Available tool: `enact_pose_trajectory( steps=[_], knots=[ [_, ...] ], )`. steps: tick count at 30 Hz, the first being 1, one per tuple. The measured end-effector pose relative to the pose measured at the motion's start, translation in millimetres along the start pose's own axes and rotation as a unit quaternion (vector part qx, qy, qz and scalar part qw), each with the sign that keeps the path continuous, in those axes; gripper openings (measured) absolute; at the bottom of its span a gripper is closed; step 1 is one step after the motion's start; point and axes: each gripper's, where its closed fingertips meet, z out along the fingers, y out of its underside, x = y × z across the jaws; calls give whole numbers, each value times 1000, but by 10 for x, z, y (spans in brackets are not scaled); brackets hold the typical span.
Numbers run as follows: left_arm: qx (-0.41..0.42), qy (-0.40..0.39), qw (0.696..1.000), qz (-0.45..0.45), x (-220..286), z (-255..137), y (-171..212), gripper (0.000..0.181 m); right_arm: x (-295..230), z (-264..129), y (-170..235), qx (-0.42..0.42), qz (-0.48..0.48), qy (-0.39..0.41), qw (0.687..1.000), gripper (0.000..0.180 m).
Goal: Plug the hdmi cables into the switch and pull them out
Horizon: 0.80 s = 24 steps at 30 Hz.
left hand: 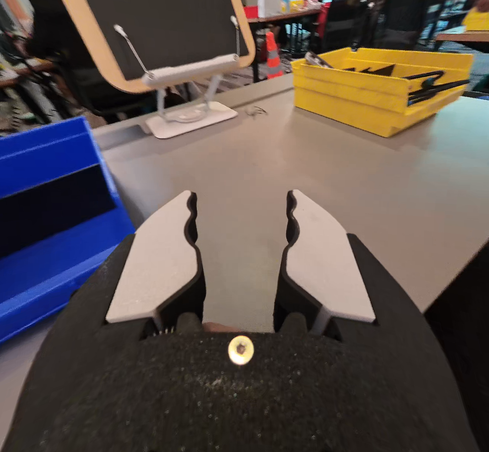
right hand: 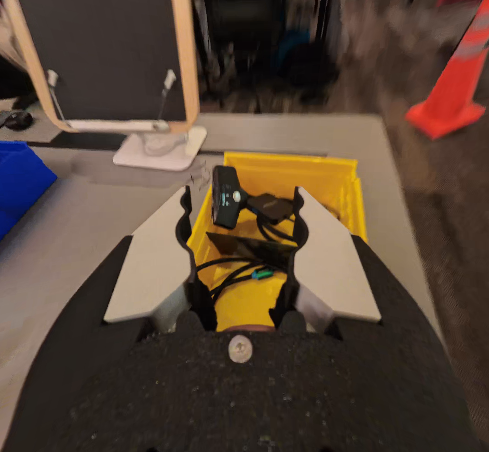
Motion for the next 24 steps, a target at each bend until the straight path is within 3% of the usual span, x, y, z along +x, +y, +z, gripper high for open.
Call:
enact_pose_trajectory(
  steps=[4,6,9,12,16,24],
  knots=[
    [-14,-24,998,-52,-182,-136,-3,58,-395,-620,4,119,-60,17,991,77],
    [-34,-35,995,-92,-299,-250,61,20,-517,-747,325,145,-44,29,988,76],
    [-35,-110,987,-116,-632,-462,169,24,-582,-804,1122,124,-13,61,990,76],
    [-48,-186,980,-45,-952,-607,356,33,-489,-829,1667,113,-23,106,988,76],
    [-109,-179,974,-80,-1067,-526,589,34,-299,-894,1462,125,-75,140,979,75],
    [-97,-142,982,-77,-892,-417,550,40,-207,-794,1652,86,-50,135,986,75]
  ],
)
